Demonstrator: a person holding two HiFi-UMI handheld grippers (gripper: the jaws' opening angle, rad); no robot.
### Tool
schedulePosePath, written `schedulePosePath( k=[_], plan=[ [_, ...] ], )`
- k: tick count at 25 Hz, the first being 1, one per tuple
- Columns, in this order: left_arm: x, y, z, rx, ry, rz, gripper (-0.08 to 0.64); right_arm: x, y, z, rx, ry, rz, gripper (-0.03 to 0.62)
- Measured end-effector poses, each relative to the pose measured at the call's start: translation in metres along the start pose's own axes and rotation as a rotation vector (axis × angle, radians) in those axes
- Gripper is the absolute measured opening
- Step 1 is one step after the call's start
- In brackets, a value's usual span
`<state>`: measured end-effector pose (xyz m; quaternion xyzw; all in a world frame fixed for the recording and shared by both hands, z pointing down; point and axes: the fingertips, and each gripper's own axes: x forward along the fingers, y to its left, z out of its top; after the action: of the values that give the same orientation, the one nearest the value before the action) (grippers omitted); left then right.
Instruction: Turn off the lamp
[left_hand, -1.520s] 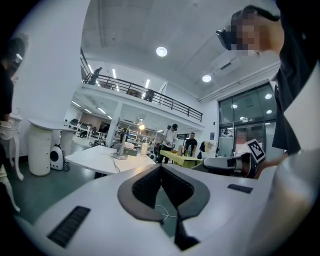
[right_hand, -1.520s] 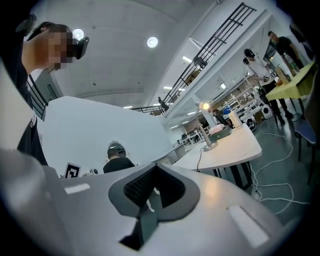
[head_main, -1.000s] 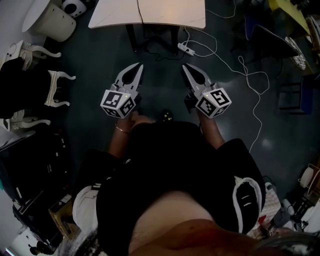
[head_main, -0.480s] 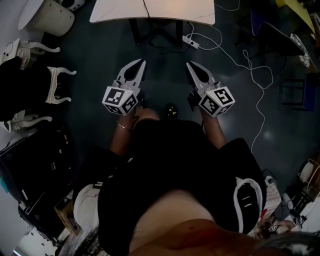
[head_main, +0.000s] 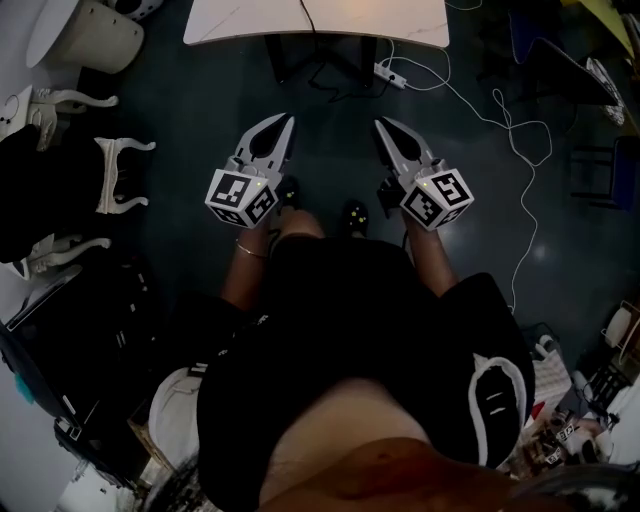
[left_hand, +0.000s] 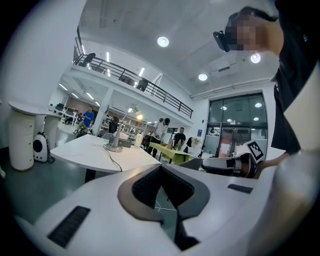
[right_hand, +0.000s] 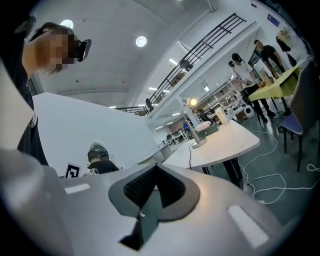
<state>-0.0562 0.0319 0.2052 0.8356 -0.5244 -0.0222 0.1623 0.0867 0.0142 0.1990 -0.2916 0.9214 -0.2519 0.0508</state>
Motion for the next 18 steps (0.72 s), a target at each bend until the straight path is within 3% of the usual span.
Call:
schedulePosePath(
  k=[10, 18],
  plan=[
    [-0.009, 0.068, 0.003, -0.018, 0.022, -0.040, 0.006, 0.049, 0.013, -0.015, -0.061, -0.012, -0.116, 0.000],
    [-0.007, 0.107, 0.009, -0.023, 0.050, -0.128, 0.006, 0.086, 0.018, -0.020, -0.060, -0.042, -0.209, 0.000]
  ],
)
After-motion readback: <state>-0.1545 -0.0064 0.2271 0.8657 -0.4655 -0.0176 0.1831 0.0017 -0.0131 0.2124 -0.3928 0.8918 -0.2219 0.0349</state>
